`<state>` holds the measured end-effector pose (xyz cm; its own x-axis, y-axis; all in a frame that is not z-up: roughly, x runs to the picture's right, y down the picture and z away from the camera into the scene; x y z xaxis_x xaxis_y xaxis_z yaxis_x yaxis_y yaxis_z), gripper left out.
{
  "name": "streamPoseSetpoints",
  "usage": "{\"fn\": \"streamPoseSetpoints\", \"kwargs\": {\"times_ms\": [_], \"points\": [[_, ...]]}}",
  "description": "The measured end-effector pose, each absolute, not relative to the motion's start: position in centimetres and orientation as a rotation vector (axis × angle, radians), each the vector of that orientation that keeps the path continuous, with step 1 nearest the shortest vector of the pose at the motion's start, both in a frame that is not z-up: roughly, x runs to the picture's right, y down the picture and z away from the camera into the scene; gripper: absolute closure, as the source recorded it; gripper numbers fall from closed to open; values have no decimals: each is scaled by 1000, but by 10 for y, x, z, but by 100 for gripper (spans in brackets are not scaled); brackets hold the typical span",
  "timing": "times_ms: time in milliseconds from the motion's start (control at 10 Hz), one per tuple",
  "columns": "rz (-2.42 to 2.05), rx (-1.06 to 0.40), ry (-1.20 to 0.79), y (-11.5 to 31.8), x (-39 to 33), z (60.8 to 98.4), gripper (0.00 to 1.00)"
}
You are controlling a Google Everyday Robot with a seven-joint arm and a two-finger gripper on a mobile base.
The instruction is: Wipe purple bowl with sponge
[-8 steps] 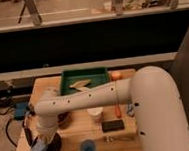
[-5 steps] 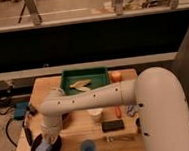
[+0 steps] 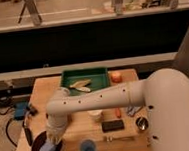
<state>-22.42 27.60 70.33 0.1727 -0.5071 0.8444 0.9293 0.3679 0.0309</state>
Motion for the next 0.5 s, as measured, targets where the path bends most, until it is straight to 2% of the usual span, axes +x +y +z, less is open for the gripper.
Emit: {"fn": "streamPoseSetpoints", "kwargs": {"times_ms": [500], "points": [[-1133, -560, -923, 282, -237, 689, 100]]}}
